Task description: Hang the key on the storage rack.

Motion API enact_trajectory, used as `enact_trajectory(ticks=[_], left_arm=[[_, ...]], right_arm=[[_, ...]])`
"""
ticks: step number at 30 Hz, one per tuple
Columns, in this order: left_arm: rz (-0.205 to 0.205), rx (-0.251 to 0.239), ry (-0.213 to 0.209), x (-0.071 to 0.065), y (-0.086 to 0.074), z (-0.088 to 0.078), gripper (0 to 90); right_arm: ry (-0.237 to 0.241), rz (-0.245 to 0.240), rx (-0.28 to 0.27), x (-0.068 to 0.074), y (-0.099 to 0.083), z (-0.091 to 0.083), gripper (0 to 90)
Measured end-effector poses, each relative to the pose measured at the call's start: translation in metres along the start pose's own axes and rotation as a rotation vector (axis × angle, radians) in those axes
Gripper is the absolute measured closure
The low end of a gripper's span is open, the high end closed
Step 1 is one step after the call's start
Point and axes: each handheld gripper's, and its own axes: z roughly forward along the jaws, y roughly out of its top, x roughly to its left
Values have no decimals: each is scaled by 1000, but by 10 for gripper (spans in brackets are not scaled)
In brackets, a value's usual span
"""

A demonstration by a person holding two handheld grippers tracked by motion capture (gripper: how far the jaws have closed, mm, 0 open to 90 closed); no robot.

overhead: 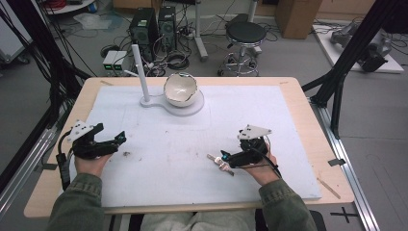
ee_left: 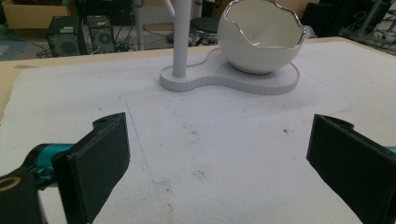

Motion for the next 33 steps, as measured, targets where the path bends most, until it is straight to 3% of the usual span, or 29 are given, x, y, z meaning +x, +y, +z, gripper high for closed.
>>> enact_trajectory(ticks=[17, 28, 33], left_arm=[[2, 8, -2, 0, 0, 1, 64], [5, 15, -5, 1, -1, 2, 64], [5, 17, -7, 0, -1, 2, 64]], right_arm=[[52, -47, 82, 11, 6, 23, 6], [94, -65, 184, 16, 9, 39, 6], [122, -91, 263, 21, 14, 48, 13]])
